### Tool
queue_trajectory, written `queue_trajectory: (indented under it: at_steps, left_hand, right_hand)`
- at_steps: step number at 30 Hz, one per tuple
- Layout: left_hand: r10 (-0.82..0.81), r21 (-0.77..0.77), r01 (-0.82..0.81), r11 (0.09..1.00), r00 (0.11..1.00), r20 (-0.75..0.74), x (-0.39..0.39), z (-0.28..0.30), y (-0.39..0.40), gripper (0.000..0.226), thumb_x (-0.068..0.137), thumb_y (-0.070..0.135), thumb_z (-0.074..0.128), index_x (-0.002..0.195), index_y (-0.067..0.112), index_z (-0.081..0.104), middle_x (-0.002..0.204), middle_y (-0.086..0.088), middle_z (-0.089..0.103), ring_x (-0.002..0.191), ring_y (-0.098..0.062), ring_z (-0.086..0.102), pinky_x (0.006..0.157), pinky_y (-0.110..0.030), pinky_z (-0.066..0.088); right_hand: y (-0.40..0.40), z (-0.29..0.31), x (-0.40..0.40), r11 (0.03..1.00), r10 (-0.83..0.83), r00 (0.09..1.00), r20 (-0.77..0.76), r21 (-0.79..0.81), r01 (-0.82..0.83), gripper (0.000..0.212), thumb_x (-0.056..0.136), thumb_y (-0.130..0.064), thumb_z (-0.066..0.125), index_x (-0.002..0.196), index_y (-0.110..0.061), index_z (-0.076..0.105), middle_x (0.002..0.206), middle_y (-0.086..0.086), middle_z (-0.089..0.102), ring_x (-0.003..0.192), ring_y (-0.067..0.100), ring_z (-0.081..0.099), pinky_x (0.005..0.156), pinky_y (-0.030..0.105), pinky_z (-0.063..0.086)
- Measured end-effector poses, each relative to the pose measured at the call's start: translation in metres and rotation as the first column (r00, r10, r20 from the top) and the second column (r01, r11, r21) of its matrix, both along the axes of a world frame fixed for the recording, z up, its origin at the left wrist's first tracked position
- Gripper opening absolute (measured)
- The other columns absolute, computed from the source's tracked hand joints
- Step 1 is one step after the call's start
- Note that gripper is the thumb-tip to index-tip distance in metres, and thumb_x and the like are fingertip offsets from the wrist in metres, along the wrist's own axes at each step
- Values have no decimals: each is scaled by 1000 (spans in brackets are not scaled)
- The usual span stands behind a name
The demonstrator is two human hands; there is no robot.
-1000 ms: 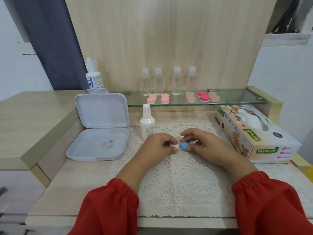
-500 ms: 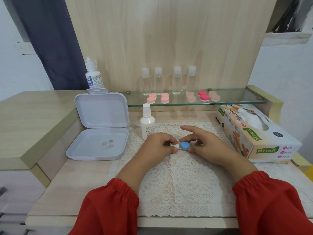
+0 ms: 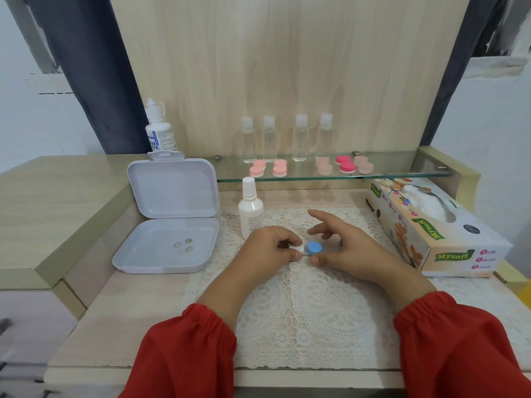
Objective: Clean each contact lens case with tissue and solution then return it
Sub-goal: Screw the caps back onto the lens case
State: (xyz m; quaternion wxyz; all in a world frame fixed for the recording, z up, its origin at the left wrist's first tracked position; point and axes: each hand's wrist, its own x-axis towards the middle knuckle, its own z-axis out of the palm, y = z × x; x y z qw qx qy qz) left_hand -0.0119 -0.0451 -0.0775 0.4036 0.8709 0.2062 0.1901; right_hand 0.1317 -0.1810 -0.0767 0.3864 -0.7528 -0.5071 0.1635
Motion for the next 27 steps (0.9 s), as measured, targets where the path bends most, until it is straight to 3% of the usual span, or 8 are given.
queue_trajectory:
  at_steps: [2,5,10,14,18,20,23,27]
  left_hand:
    - [0,2,0,1000,1000,1,0,0,0,20,78,15,77,97,21,73,86,10,64,77,2,57,67,-4,41]
    - [-3,-6,3,1000,1000,-3,0,0,0,20,78,16,77,97,22,73,88,9,65,80,-3,59,70,-10,44]
    - [-6,-5,6,1000,1000,0,-1,1,0,20,79,15,76,97,22,73,88,8,66,79,-2,59,71,-12,45]
    - [-6,2,6,1000,1000,2,-1,1,0,19,79,16,77,96,22,73,87,10,64,79,0,58,72,-12,45]
    - [-9,2,9,1000,1000,3,-1,1,0,20,79,16,77,98,22,73,88,9,65,80,-1,59,73,-12,45]
    - [-8,-1,8,1000,1000,4,-1,1,0,21,78,16,77,98,22,73,87,9,65,79,-1,59,71,-10,44]
    - [-11,7,11,1000,1000,0,-1,1,0,21,79,16,76,98,21,73,88,8,65,82,-4,60,73,-13,46]
    - [-8,-3,8,1000,1000,-3,-1,2,-1,21,79,15,76,99,21,73,87,9,65,78,-1,58,67,-4,42]
  right_hand:
    - [1,-1,-1,1000,14,1000,-12,7,-13,78,78,-20,79,131,-55,32,111,-18,62,104,0,54,83,12,36]
    - [1,0,-2,999,-29,999,45,-16,30,80,71,-32,83,132,-51,34,103,-15,59,95,5,51,80,18,38]
    - [-3,0,0,1000,1,1000,18,-10,-1,85,80,-23,77,141,-51,25,119,-24,58,113,0,50,86,12,35]
    - [0,1,-2,998,-47,997,68,-26,49,85,72,-33,83,139,-45,32,102,-15,57,96,4,50,83,20,39]
    - [-2,1,-1,1000,-23,997,67,11,23,84,76,-30,80,140,-47,29,115,-23,55,108,3,47,89,22,36]
    - [0,-1,-3,1000,-6,998,61,13,5,80,79,-24,78,138,-49,30,110,-22,59,105,6,50,90,22,37]
    - [2,-1,-2,998,-55,995,84,-15,56,84,70,-37,83,137,-48,33,101,-17,55,96,3,47,86,23,39]
    - [-1,0,0,1000,-27,998,57,18,26,81,78,-28,78,141,-46,29,114,-24,57,110,4,48,89,19,36]
